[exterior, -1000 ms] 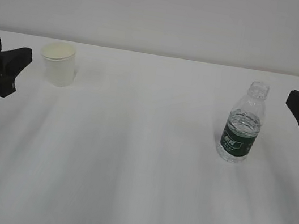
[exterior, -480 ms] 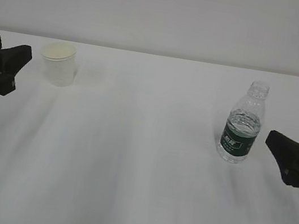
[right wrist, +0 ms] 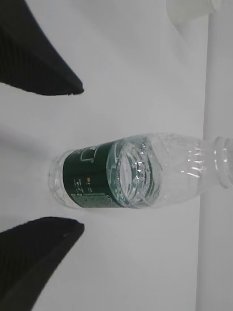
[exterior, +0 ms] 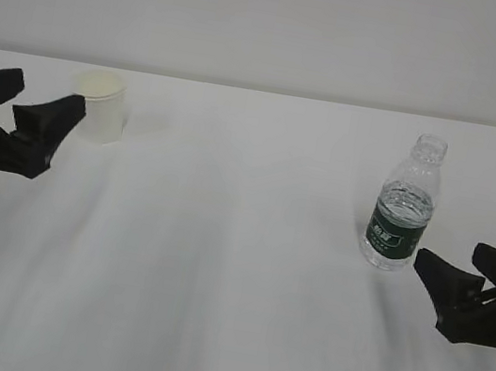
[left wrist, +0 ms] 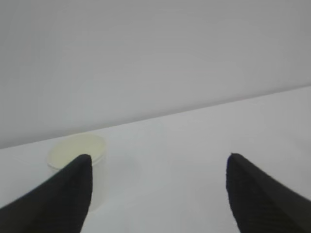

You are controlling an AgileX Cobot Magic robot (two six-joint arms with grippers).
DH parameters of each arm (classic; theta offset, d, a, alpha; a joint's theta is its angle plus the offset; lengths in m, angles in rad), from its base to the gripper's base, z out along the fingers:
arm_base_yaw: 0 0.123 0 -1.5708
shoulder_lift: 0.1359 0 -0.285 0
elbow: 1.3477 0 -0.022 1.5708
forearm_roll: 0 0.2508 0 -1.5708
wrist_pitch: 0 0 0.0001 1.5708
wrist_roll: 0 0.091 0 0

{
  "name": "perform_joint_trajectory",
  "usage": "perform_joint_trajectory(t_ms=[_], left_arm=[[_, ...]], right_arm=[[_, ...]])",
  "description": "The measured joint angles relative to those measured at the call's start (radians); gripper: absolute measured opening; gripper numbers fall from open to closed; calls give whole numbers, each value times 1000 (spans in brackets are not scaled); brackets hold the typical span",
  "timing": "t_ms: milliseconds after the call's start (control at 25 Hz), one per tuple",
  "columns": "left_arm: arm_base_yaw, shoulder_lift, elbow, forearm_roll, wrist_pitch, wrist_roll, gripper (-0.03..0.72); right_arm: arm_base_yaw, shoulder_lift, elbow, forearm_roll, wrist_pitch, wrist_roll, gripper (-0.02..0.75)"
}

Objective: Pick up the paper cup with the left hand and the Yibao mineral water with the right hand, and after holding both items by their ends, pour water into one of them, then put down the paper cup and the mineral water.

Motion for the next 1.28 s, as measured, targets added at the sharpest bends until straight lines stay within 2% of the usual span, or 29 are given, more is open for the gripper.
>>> perform_joint_trajectory(t_ms=[120, 480, 680, 800, 920, 1280], left_arm=[[0, 31, 0, 28, -2, 0, 650], [0, 37, 0, 30, -16, 0, 653], [0, 37, 0, 14, -16, 0, 638], [0, 37, 0, 14, -16, 0, 619], [0, 37, 0, 13, -16, 0, 599], [0, 37, 0, 13, -16, 0, 591]], right_arm=[[0, 2, 0, 26, -1, -35, 591], [0, 37, -50, 34, -8, -44, 591], [0, 132, -88, -4, -16, -45, 600], [0, 207, -116, -31, -16, -45, 661], [0, 249, -127, -49, -16, -45, 685], [0, 253, -130, -56, -16, -38, 675]])
